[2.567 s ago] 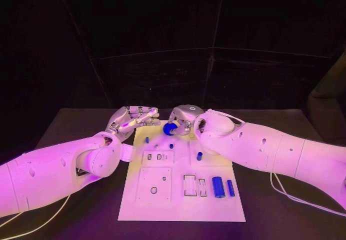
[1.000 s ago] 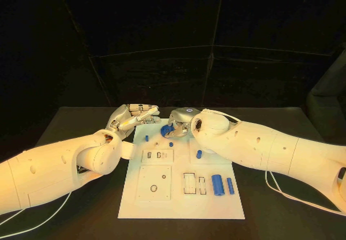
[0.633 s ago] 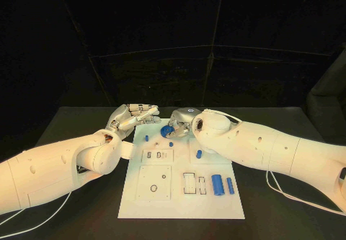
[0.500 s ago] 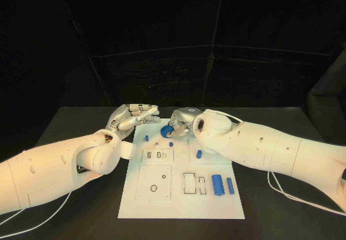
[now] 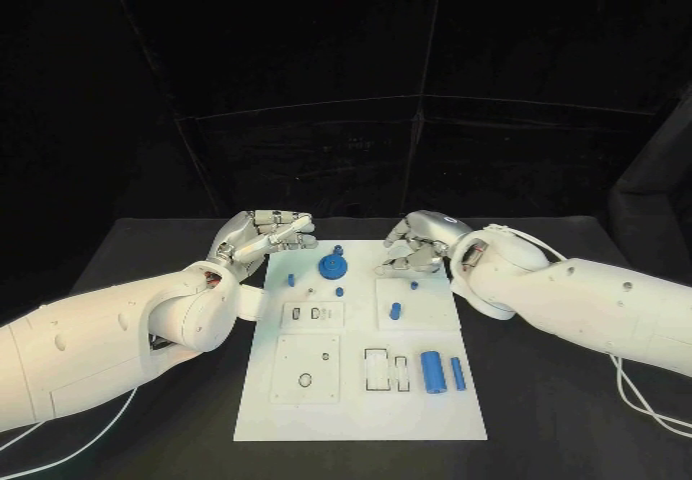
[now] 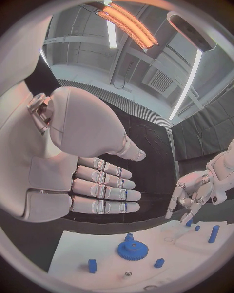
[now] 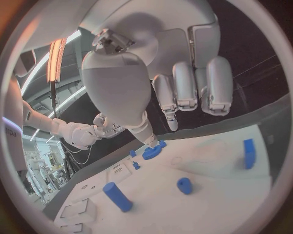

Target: Assemble the parts on the task board

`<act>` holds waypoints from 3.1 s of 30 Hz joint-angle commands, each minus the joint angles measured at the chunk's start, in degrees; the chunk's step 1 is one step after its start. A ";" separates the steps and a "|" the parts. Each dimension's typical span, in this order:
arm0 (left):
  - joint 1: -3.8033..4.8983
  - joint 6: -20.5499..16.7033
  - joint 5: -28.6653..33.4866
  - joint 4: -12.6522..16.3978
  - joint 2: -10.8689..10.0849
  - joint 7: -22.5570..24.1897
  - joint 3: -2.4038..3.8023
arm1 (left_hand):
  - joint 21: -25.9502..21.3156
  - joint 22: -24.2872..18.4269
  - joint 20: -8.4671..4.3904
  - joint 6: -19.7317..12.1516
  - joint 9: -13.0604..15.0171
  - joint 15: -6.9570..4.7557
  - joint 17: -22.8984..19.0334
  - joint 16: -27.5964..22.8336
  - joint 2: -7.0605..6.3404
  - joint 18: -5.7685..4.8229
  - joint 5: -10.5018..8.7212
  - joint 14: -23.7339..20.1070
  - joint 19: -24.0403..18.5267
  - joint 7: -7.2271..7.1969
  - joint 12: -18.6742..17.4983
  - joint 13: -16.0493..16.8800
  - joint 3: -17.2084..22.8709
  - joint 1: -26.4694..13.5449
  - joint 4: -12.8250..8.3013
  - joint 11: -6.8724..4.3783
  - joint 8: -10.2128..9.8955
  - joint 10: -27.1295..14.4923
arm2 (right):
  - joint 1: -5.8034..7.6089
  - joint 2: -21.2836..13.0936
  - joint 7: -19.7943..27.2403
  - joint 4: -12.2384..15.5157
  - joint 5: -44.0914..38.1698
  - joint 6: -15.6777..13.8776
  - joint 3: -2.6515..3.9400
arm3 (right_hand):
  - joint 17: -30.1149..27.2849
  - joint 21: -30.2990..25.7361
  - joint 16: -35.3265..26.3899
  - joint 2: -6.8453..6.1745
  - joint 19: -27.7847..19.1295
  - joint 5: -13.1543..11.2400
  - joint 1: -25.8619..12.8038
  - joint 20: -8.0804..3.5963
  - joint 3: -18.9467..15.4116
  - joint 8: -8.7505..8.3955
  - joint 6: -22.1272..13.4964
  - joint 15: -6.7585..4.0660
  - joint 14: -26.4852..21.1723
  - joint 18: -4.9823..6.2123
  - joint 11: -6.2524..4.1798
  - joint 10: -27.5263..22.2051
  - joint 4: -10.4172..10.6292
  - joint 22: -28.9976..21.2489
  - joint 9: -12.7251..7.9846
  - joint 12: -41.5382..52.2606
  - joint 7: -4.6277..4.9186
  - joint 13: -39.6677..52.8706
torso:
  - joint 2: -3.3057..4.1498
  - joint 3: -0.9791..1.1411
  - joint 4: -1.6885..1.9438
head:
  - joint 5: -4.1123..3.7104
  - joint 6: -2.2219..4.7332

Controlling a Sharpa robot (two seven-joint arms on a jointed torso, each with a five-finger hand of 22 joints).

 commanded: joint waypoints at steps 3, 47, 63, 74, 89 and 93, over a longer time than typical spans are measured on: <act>0.09 0.68 0.04 0.08 -0.03 0.52 0.06 | -0.34 -0.11 -0.04 0.39 -0.05 0.02 0.12 -0.24 0.59 0.34 -0.11 0.38 0.50 -0.14 -0.28 -0.03 0.03 0.26 -0.40 -0.02 -0.22 0.38 | 0.14 -4.99 9.67 0.27 14.04 1.07 -0.02 | 4.11 -0.46 0.10 -0.21 0.68 0.98 2.70 -0.58 0.34 -0.10 0.46 -0.46 3.96 -0.51 -0.32 -0.88 -2.03 2.25 -0.07 -1.11 -0.05 5.07 | -0.31 0.20 -0.86 | 0.09 0.31; -0.03 1.02 0.04 -1.55 0.94 0.38 0.04 | -0.36 -0.14 -0.05 0.45 -0.04 -0.01 0.14 -0.27 0.61 0.34 -0.12 0.45 0.55 -0.17 -0.32 -0.03 0.06 0.31 -0.51 -0.05 -0.25 0.46 | -2.78 -4.68 12.00 -9.11 17.67 3.46 -0.04 | 5.66 -0.32 0.53 1.21 0.84 -0.09 3.79 -0.56 0.10 -0.22 -0.92 -0.37 4.26 -0.59 -0.22 -0.77 -3.90 2.68 -0.04 -1.29 0.08 5.07 | -0.29 0.18 -0.70 | -0.57 -0.07; -0.03 1.11 0.04 -1.55 0.83 -0.02 0.04 | -0.38 -0.16 -0.06 0.47 -0.05 -0.02 0.15 -0.31 0.63 0.34 -0.12 0.48 0.57 -0.16 -0.37 -0.03 0.07 0.32 -0.59 -0.06 -0.30 0.48 | -3.11 -3.59 10.13 -10.06 16.62 4.82 -0.04 | 6.07 -0.07 0.64 2.72 1.11 -3.53 4.75 -0.56 1.55 0.20 1.05 -0.38 4.34 -0.69 -0.25 0.08 -5.42 3.24 -0.01 -0.32 0.10 6.08 | -0.32 0.19 -0.79 | -0.53 -0.35; -0.03 1.18 0.04 -1.58 0.87 -0.13 0.04 | -0.39 -0.17 -0.06 0.46 -0.05 -0.01 0.15 -0.33 0.63 0.34 -0.12 0.48 0.58 -0.15 -0.39 -0.03 0.07 0.31 -0.61 -0.05 -0.32 0.48 | -3.38 -3.29 9.42 -10.53 16.10 5.05 -0.04 | 6.10 -0.04 0.66 2.73 1.14 -3.56 4.74 -0.55 1.59 0.19 1.08 -0.38 4.35 -0.71 -0.24 0.14 -5.47 3.31 -0.02 -0.26 0.11 6.15 | -0.29 0.24 -0.74 | -0.66 -0.46; -0.03 1.37 0.04 -1.62 0.86 -0.36 0.04 | -0.41 -0.19 -0.06 0.46 -0.05 -0.01 0.15 -0.37 0.66 0.34 -0.12 0.47 0.58 -0.13 -0.43 -0.04 0.08 0.29 -0.63 -0.04 -0.35 0.48 | -3.87 -2.55 9.16 -11.07 15.85 4.86 -0.04 | 6.36 0.13 0.73 3.81 1.30 -4.35 4.42 -0.63 2.93 0.51 2.69 -0.49 4.40 -0.77 -0.42 0.56 -5.95 3.69 0.00 0.19 -0.10 6.63 | -0.30 0.23 -0.72 | -0.60 -0.72; -0.03 1.41 0.04 -1.61 0.84 -0.41 0.04 | -0.41 -0.19 -0.06 0.46 -0.05 -0.01 0.15 -0.37 0.66 0.34 -0.12 0.47 0.58 -0.13 -0.43 -0.04 0.08 0.29 -0.63 -0.04 -0.35 0.48 | -3.91 -2.46 9.37 -11.19 15.89 4.13 -0.04 | 6.52 0.24 0.78 4.84 1.42 -5.89 4.25 -0.80 4.10 0.94 4.02 -0.74 4.43 -0.82 -0.73 0.86 -6.10 3.95 0.07 0.51 -0.50 6.97 | -0.29 0.23 -0.73 | -0.54 -0.79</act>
